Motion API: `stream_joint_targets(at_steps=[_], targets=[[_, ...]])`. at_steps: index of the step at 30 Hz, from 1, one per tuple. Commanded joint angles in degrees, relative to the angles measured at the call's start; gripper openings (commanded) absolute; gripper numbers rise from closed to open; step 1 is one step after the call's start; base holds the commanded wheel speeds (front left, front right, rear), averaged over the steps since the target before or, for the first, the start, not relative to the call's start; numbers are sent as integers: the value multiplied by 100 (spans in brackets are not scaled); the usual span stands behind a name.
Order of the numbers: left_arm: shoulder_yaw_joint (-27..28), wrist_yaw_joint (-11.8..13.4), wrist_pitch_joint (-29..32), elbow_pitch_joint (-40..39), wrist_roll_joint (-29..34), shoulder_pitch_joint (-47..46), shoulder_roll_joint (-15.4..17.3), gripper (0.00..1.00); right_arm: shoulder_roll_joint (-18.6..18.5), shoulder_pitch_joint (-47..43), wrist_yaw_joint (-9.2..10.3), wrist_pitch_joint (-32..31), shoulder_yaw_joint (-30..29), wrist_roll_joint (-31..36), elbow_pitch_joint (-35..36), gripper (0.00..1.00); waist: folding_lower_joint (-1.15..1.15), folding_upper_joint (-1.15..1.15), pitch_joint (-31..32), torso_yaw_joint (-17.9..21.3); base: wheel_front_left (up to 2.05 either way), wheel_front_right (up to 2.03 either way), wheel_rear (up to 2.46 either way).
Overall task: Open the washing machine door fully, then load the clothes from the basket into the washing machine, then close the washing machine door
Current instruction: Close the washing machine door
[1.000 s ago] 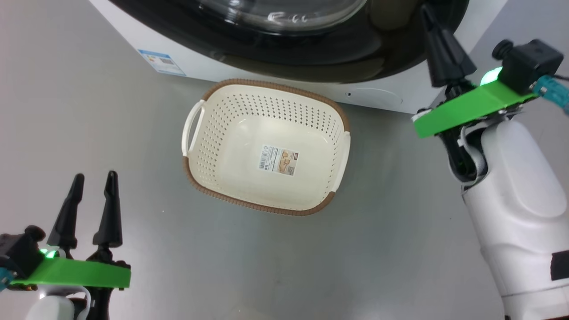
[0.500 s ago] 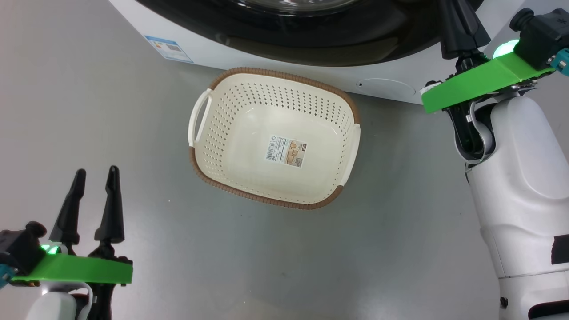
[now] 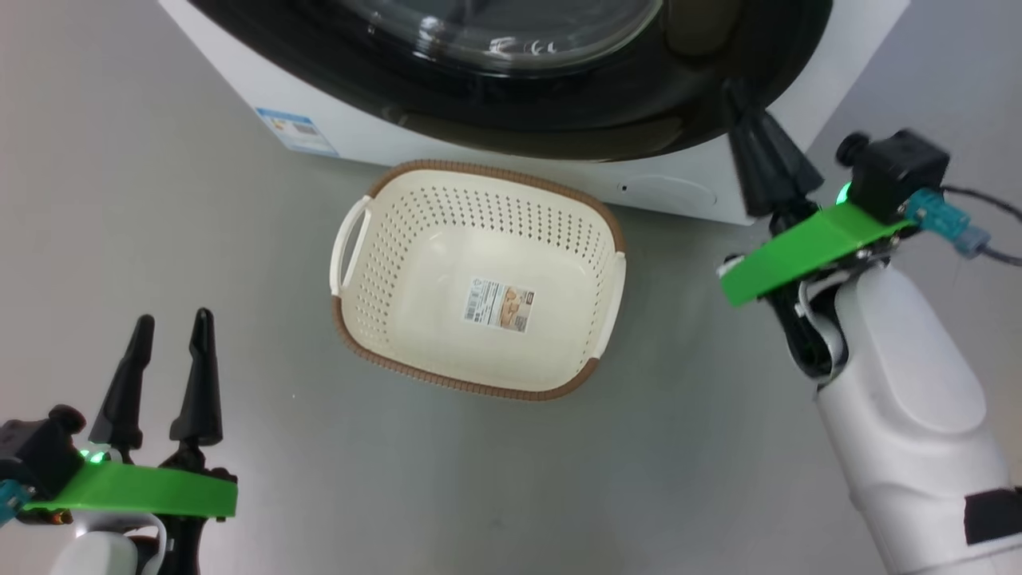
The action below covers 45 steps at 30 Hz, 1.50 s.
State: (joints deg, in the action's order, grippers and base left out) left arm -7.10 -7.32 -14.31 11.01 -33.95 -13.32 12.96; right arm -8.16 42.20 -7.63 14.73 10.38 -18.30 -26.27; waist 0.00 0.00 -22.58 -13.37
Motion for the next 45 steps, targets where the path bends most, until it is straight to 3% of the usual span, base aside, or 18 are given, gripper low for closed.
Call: stream_joint_targets(at_steps=[1,21,45], targets=[[224,-17,-69,-88,11,17,247,100,68,-120,14,27,123,-70,165,100,0,0,166,109,0,0,0],[152,-17,-69,65,77,521,475,100,-142,-1792,14,27,174,-359,494,100,0,0,1171,852,0,0,0],[131,-17,-69,66,-58,954,651,100,-291,-3034,14,27,-231,-467,896,100,0,0,1611,1773,0,0,0]])
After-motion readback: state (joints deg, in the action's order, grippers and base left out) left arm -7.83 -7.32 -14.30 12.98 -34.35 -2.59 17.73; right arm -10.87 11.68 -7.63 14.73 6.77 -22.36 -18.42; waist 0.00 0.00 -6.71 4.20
